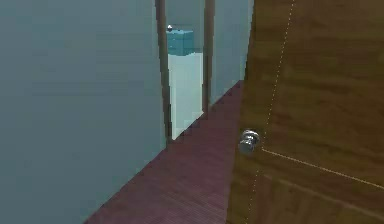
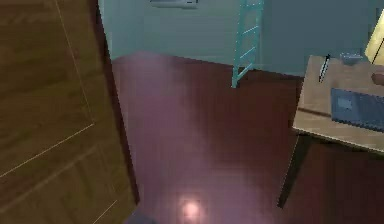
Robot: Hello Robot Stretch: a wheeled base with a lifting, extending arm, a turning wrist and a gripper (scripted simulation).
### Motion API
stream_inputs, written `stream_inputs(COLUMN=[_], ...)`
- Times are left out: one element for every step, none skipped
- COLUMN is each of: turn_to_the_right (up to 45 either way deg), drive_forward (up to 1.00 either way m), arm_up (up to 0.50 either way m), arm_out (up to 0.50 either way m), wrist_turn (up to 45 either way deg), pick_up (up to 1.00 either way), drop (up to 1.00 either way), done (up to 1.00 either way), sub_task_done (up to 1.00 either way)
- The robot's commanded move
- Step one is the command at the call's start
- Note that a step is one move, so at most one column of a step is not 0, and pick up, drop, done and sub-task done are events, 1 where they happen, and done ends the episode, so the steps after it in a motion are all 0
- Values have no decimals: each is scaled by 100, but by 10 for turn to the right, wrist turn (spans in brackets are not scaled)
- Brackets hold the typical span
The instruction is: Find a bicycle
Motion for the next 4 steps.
stream_inputs(turn_to_the_right=[-150, 0, 0, 330], drive_forward=[0, 45, 30, 0], arm_up=[0, 0, 0, 0], arm_out=[0, 0, 0, 0], wrist_turn=[0, 0, 0, 0], pick_up=[0, 0, 0, 0], drop=[0, 0, 0, 0], done=[0, 0, 0, 0], sub_task_done=[0, 0, 0, 0])
